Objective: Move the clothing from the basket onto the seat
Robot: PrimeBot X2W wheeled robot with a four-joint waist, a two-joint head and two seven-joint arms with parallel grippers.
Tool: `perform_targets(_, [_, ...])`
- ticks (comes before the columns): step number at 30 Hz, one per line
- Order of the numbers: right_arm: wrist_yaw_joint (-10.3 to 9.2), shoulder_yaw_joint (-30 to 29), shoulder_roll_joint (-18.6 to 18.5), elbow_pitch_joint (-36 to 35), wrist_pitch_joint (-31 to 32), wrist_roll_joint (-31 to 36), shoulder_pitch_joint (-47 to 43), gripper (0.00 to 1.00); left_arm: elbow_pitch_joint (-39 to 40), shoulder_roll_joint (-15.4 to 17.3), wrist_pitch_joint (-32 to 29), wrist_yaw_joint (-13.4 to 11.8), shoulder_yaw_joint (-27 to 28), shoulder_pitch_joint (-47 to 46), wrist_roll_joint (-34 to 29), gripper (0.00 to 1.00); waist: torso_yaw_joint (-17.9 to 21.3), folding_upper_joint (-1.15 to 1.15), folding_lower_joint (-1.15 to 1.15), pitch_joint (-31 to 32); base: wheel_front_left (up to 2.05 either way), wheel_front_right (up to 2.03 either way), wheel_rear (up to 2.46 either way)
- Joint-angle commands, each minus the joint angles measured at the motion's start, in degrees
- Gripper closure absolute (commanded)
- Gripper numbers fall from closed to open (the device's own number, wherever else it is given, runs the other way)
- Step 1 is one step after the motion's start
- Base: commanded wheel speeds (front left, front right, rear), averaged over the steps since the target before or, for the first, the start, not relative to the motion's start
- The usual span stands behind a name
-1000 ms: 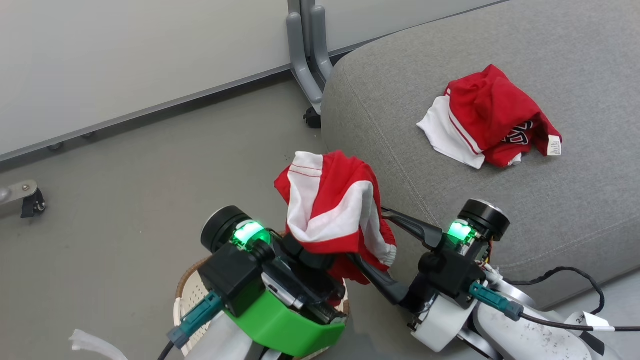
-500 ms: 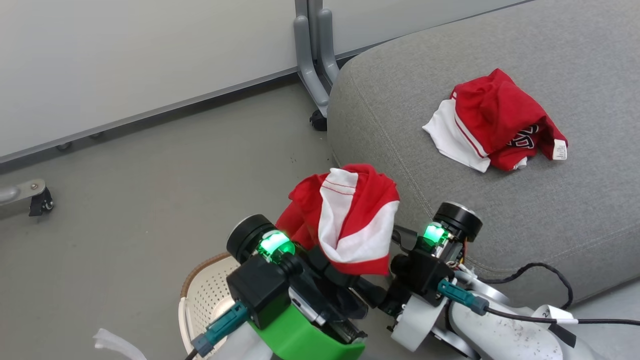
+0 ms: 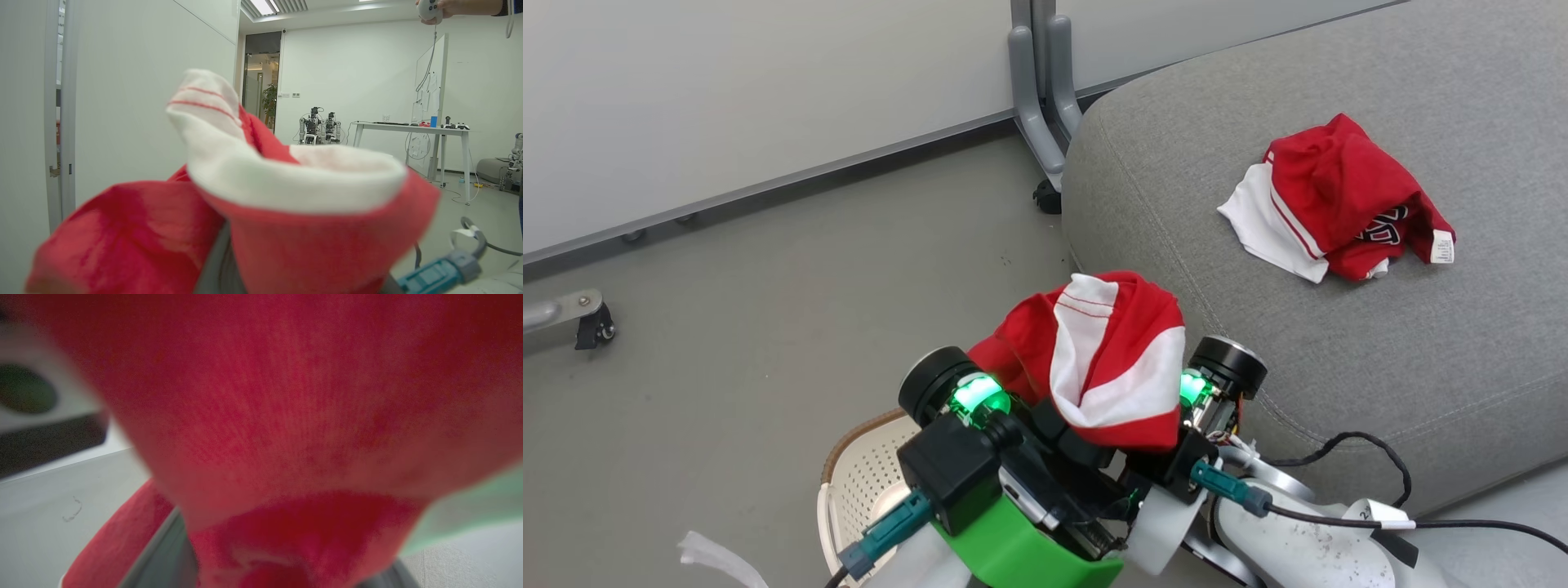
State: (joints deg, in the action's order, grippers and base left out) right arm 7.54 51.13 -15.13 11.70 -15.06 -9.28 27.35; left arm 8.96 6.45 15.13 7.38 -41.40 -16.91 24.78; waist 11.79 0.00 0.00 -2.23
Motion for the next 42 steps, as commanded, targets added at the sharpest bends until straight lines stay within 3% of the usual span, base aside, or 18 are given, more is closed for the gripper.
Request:
perform_targets(1, [-0.10, -1.17, 0.44, 0.29, -0.17, -0.33, -0.69, 1.00, 0.14, 0.30, 0.01, 0.18, 0.21, -0.85, 0.38, 1.00, -0.10, 0.00, 0.00, -0.09, 0.00, 0.00, 0.00])
perform_targets(26, [-0.10, -19.03, 2.41, -2.15, -0.17, 1.12, -6.40, 1.00, -2.11, 0.69, 0.00, 0.17, 6.43, 2.67, 0.85, 1.00, -0.02, 0.00, 0.00, 0.49, 0.00, 0.00, 0.00])
perform_targets(42, [-0.10, -25.90, 3.44, -5.49, -0.17, 1.48, -9.22, 1.00, -4.67, 0.80, 0.01, 0.17, 6.46, 4.24, 1.00, 1.00, -0.13, 0.00, 0.00, 1.03, 0.00, 0.00, 0.00])
